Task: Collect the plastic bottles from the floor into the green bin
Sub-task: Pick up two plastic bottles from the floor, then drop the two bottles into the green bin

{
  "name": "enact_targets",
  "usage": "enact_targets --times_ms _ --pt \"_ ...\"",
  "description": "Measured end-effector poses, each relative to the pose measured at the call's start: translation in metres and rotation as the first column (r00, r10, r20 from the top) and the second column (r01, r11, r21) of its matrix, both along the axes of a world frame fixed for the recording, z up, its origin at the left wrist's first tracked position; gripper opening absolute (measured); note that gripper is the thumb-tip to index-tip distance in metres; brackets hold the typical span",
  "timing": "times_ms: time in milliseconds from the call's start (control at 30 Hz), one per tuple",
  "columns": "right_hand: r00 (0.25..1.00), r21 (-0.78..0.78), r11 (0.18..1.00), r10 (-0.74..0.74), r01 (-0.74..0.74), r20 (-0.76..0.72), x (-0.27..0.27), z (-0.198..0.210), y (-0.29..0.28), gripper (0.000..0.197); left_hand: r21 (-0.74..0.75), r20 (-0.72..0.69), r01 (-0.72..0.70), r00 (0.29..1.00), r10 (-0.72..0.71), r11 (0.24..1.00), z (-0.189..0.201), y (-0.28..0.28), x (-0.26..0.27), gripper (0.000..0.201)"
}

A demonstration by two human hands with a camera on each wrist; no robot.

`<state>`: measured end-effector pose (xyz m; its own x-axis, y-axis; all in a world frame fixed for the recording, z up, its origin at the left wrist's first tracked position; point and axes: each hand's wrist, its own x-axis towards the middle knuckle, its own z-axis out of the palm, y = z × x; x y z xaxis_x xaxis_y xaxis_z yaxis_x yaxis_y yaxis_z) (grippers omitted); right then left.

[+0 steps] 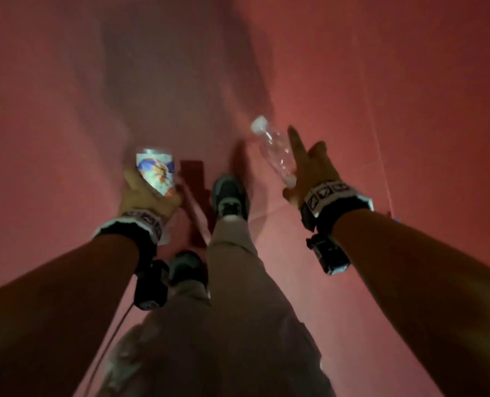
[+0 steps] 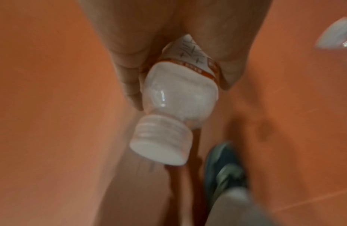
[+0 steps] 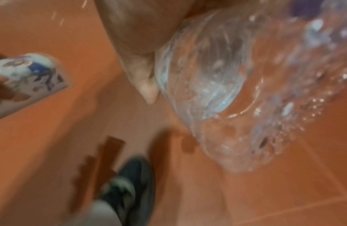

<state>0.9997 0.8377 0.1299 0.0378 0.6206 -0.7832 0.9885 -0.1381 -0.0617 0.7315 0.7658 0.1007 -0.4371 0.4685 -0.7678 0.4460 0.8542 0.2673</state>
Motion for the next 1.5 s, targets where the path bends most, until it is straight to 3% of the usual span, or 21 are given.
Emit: enact_targets --times_ms 100,167,267,333,500,567,633,733,800,1067,1200,1367,1500 --pt "0.986 0.233 0.959 -0.169 0.164 0.005 0.006 0.11 -0.005 0.118 0.174 -0.015 0.101 0.995 -0.1 0.98 0.106 0.057 0.005 0.088" --pt "0.954 0.401 0.871 -0.301 0.283 -0.021 0.025 0.2 -0.008 0.104 0.339 -0.02 0.185 0.982 -0.19 0.922 0.194 0.094 0.024 0.08" --pt "0.891 0.49 0.768 -0.452 0.411 -0.039 0.074 0.348 -0.015 0.097 0.496 0.019 0.34 0.916 -0.401 0.799 0.336 0.134 0.076 0.074" --pt "0.846 0.583 0.672 -0.53 0.457 -0.052 0.115 0.444 -0.03 0.098 0.619 -0.008 0.429 0.841 -0.541 0.658 0.425 0.153 0.12 0.079" --pt "0.692 0.787 0.391 -0.719 0.477 -0.062 0.22 0.651 -0.112 0.102 0.786 -0.222 0.587 0.56 -0.798 0.194 0.632 0.155 0.258 0.094" --pt "0.606 0.846 0.306 -0.795 0.436 -0.025 0.257 0.715 -0.161 0.102 0.806 -0.316 0.592 0.46 -0.829 0.021 0.701 0.133 0.31 0.097" --pt "0.51 0.888 0.206 -0.859 0.411 -0.036 0.289 0.76 -0.21 0.101 0.823 -0.369 0.558 0.388 -0.844 -0.103 0.75 0.112 0.357 0.1" --pt "0.401 0.92 0.073 -0.911 0.386 -0.095 0.334 0.798 -0.277 0.1 0.822 -0.436 0.519 0.307 -0.846 -0.235 0.801 0.081 0.422 0.102" --pt "0.352 0.929 0.021 -0.929 0.369 -0.119 0.362 0.815 -0.316 0.097 0.823 -0.45 0.494 0.27 -0.851 -0.279 0.825 0.058 0.464 0.102" --pt "0.164 0.937 -0.038 -0.981 0.346 -0.101 0.488 0.833 -0.461 0.096 0.824 -0.499 0.378 0.133 -0.857 -0.421 0.864 -0.052 0.66 0.098" --pt "0.068 0.938 -0.059 -0.994 0.343 -0.088 0.548 0.82 -0.523 0.095 0.824 -0.506 0.316 0.04 -0.862 -0.47 0.861 -0.113 0.775 0.102" --pt "-0.069 0.91 -0.072 -0.996 0.409 -0.048 0.608 0.79 -0.581 0.094 0.848 -0.435 0.28 -0.116 -0.893 -0.45 0.832 -0.187 0.891 0.099" --pt "-0.135 0.906 -0.07 -0.991 0.418 -0.015 0.664 0.775 -0.601 0.089 0.845 -0.422 0.275 -0.182 -0.888 -0.458 0.805 -0.219 0.969 0.101"
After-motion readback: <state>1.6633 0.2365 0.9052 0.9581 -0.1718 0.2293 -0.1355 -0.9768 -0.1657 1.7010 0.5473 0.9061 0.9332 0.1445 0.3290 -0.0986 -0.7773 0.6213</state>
